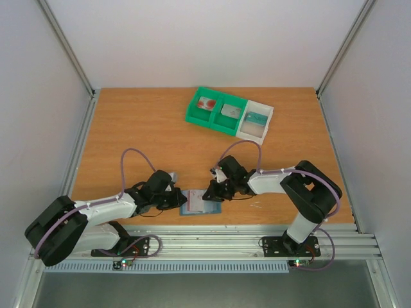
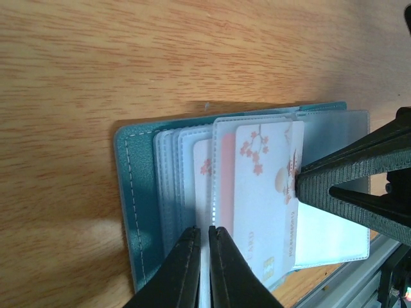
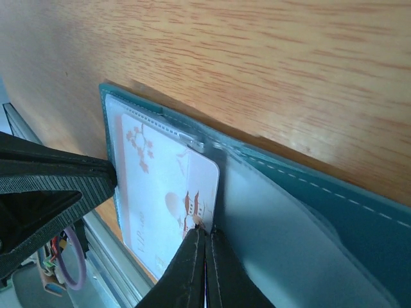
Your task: Take the credit cards out of the card holder
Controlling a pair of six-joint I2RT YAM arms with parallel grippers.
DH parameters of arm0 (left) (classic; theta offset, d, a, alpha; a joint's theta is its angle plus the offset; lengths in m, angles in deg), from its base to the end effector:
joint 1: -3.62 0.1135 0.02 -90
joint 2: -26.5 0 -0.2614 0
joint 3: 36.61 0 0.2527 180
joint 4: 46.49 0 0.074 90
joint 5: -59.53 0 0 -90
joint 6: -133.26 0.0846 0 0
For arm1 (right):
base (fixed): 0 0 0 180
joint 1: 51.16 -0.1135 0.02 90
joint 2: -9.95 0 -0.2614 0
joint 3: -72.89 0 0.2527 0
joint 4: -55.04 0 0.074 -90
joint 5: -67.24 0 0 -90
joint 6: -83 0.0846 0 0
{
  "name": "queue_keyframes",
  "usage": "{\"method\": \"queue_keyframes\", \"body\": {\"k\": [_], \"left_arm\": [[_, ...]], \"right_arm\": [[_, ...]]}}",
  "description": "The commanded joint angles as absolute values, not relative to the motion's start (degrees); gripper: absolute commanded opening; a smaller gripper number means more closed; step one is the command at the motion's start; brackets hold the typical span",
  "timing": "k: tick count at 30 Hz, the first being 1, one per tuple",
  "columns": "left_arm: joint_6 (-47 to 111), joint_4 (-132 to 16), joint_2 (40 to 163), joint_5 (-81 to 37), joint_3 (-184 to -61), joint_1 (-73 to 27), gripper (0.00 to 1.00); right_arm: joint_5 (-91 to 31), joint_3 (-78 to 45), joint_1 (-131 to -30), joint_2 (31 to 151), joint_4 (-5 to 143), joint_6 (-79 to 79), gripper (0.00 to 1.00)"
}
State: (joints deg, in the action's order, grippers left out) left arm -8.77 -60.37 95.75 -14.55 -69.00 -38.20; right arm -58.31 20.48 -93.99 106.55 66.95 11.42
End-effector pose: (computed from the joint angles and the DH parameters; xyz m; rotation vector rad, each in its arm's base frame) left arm 0.1544 -0.1692 0.0861 -0.1064 2.7086 -0.9639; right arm 0.1946 0.2474 0.0785 -0.8312 2.5911 1.1676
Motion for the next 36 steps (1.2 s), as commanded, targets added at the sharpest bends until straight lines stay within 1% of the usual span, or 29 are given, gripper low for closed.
{"method": "queue_keyframes", "body": {"k": [1, 24, 32, 33, 35, 36], "left_arm": [[-8.7, -63.0, 95.7, -17.9, -67.5, -38.1, 0.08], [-10.2, -63.5, 94.7, -16.9, -68.1, -38.1, 0.09], [-10.1, -67.5, 91.0, -15.6, -71.7, -38.1, 0.19], [-9.9, -67.5, 90.4, -15.2, -71.9, -38.1, 0.22], [-10.1, -67.4, 89.1, -14.6, -72.1, -38.1, 0.33], [-10.2, -67.4, 88.4, -14.5, -72.1, -38.1, 0.37]], "right_arm": [[-58.0, 22.5, -93.0, 104.7, 66.0, 11.4, 0.01], [-61.6, 25.6, -90.1, 99.6, 65.3, 11.7, 0.01], [-61.5, 26.4, -88.6, 96.7, 66.8, 11.6, 0.01], [-61.6, 26.5, -88.5, 96.1, 66.9, 11.8, 0.01], [-62.4, 26.6, -88.1, 95.2, 67.2, 12.2, 0.01], [-62.7, 26.7, -88.0, 94.8, 67.3, 12.4, 0.01]]}}
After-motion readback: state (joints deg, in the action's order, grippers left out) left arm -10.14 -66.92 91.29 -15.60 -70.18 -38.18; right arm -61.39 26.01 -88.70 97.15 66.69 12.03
